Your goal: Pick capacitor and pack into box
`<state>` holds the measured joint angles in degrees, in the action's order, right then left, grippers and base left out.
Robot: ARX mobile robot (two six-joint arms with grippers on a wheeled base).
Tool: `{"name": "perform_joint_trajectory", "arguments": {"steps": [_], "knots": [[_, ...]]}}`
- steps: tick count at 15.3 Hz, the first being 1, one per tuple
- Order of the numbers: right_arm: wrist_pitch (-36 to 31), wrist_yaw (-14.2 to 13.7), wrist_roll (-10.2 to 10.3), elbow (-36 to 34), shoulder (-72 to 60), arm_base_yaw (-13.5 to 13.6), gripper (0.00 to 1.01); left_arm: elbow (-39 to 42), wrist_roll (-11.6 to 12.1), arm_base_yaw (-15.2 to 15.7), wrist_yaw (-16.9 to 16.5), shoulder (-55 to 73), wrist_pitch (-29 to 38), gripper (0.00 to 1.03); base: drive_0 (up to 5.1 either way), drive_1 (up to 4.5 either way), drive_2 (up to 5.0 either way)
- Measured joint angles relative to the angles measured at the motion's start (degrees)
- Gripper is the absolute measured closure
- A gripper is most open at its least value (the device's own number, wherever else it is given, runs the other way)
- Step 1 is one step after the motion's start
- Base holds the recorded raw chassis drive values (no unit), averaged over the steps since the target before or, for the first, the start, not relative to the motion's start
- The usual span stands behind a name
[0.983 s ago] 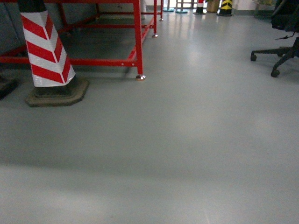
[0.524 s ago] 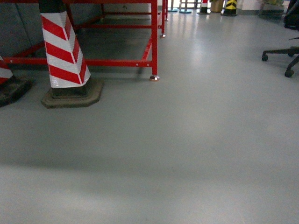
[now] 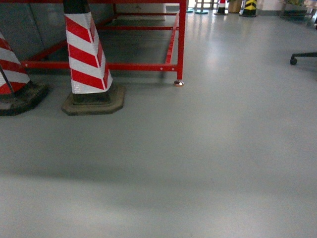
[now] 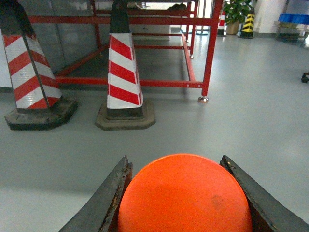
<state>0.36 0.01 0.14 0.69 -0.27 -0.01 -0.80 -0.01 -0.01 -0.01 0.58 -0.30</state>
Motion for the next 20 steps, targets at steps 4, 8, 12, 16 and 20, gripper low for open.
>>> {"name": "perform_joint_trajectory", "arguments": {"steps": [4, 8, 12, 16, 20], "knots": [[-0.09, 0.0, 0.0, 0.0, 0.0, 0.0, 0.03, 0.0, 0.0, 0.0, 0.04, 0.0, -0.02, 0.59, -5.0, 2.33, 2.3], [-0.04, 0.02, 0.0, 0.0, 0.0, 0.0, 0.03, 0.0, 0.0, 0.0, 0.09, 0.0, -0.11, 0.59, -5.0, 2.34, 2.3], [-0.11, 0.02, 0.0, 0.0, 0.0, 0.0, 0.03, 0.0, 0.0, 0.0, 0.02, 0.02, -0.11, 0.59, -5.0, 2.36, 2.4], [-0.07, 0.0, 0.0, 0.0, 0.0, 0.0, 0.03, 0.0, 0.0, 0.0, 0.11, 0.02, -0.07, 0.59, -5.0, 2.37, 2.4], [-0.17, -0.02, 0.0, 0.0, 0.0, 0.0, 0.03, 0.0, 0.0, 0.0, 0.07, 0.0, -0.09, 0.59, -4.9, 2.89, 2.0]]}}
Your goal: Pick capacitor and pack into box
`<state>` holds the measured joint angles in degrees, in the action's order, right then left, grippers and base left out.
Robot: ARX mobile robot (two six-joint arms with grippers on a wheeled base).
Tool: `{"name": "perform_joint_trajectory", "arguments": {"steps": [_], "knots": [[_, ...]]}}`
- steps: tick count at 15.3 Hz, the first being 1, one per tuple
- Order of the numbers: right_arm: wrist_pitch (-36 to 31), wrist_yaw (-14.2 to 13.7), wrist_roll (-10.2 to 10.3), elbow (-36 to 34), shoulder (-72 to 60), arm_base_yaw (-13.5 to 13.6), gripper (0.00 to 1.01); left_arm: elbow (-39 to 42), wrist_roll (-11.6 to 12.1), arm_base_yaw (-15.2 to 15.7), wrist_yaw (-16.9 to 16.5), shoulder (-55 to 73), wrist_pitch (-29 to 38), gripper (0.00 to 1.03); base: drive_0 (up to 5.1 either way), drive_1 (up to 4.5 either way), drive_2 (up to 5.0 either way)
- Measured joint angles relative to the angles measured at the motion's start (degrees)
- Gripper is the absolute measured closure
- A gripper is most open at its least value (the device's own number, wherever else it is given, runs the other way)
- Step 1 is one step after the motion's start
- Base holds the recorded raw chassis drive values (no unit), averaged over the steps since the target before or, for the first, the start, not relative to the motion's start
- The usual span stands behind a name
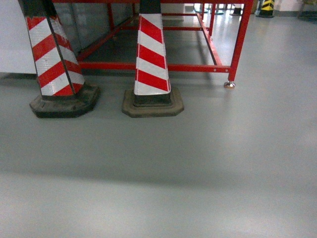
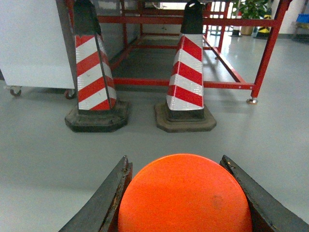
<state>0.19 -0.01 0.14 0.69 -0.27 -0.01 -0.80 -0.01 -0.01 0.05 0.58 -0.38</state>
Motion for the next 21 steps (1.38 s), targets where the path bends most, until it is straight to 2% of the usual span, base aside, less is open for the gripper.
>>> {"name": "perform_joint_trajectory", "arguments": {"steps": [2, 21], "knots": [[0.04, 0.02, 0.0, 0.0, 0.0, 0.0, 0.03, 0.0, 0.0, 0.0, 0.0, 0.0, 0.0, 0.59, -4.7, 3.48, 1.8], [0.13, 0.0, 0.0, 0.0, 0.0, 0.0, 0.03, 0.0, 0.0, 0.0, -0.04, 0.0, 0.07, 0.59, 0.0, 0.0, 0.0]]}}
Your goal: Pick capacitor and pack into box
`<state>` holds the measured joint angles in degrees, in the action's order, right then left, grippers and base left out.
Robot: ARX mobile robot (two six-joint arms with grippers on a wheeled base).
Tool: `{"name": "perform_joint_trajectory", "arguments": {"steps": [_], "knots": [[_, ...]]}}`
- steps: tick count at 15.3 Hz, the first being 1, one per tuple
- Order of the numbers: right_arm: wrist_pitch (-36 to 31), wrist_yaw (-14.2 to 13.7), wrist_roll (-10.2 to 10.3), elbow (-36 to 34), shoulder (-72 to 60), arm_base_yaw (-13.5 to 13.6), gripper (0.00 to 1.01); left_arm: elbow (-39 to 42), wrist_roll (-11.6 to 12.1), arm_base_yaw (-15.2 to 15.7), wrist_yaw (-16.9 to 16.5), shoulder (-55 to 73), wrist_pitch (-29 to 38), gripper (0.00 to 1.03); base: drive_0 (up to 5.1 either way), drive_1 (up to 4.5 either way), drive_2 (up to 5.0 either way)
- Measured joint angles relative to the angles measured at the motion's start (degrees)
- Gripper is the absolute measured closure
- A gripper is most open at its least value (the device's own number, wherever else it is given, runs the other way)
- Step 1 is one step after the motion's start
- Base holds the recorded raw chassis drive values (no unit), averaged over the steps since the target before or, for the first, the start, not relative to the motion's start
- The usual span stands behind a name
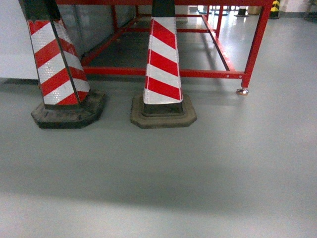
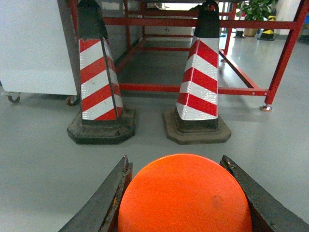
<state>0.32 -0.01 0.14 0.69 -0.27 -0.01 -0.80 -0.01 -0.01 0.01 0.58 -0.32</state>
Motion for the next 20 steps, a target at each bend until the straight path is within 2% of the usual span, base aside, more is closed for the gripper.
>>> {"name": "perform_joint_trajectory", "arguments": {"steps": [20], "knots": [[0.0, 0.04, 0.0, 0.0, 0.0, 0.0, 0.03, 0.0, 0.0, 0.0, -0.04, 0.0, -0.15, 0.59, 0.0, 0.0, 0.0]]}}
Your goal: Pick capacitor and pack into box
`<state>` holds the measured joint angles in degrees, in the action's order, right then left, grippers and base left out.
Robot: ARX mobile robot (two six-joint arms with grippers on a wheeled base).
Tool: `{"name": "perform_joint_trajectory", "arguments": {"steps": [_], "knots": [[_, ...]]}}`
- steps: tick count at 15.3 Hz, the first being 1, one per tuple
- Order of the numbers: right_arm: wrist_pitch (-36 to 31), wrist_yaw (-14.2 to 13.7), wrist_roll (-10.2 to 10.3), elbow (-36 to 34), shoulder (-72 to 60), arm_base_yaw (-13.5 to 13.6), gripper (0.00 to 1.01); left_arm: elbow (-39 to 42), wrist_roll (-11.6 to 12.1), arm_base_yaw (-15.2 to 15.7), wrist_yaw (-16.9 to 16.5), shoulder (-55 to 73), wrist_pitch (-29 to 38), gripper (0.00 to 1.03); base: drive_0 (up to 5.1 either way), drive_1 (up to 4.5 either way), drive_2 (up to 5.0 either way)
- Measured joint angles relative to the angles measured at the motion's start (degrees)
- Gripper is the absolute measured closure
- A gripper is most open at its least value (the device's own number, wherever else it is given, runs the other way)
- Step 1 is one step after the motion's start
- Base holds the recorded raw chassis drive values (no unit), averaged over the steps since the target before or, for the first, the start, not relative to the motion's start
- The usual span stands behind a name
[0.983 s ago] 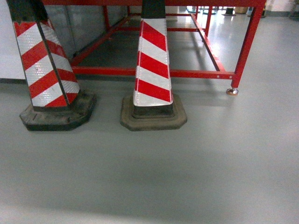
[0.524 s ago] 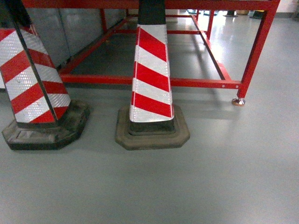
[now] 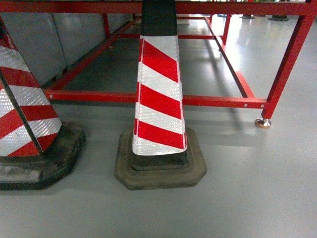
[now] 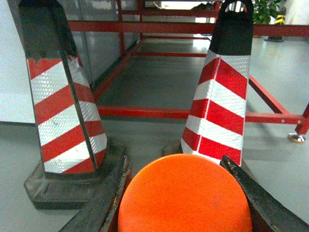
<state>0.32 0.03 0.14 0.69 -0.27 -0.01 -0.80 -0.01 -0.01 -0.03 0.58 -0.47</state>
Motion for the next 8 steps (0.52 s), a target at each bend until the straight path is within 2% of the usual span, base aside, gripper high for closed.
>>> {"name": "perform_joint_trajectory", "arguments": {"steps": [8], "knots": [[0.04, -0.02, 0.02, 0.0, 0.0, 0.0, 0.03, 0.0, 0.0, 0.0, 0.15, 0.0, 0.07, 0.59, 0.0, 0.0, 0.0]]}}
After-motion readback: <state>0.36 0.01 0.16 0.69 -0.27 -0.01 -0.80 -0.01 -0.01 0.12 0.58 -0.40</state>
